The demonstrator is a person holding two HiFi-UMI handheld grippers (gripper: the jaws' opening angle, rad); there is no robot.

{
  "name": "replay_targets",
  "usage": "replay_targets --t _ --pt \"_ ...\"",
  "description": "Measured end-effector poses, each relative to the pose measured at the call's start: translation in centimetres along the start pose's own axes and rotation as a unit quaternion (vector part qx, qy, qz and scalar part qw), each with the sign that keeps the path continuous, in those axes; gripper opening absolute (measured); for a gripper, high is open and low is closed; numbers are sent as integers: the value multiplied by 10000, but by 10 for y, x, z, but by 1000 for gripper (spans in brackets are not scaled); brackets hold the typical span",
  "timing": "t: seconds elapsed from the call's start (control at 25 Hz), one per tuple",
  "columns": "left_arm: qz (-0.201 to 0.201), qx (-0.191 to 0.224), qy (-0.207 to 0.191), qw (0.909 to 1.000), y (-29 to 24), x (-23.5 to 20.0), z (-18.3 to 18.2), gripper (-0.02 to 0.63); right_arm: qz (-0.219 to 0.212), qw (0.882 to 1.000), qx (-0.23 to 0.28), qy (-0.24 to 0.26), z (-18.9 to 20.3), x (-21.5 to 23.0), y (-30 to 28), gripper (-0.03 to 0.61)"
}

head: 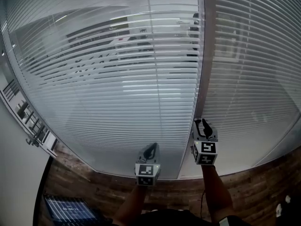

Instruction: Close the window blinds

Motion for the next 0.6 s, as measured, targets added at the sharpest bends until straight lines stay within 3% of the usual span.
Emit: replay_targets --t 0.32,0.6 --pt "-36 15 -23 10000 3 -3 0 -6 299 9995 -70 -53 -8 -2 1 129" --pt "-33 -87 106 9999 4 3 -9 -6 179 9997 -92 171 -10 -3 1 123"
Point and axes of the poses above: the fingertips, and each gripper's own axes: y backward along the fingers, x to its right, z out of its underside, the point moved 4 cm from there along y, backward along the fingers, and after that the axes turned 14 degrees about x, right-handed, at the moved point
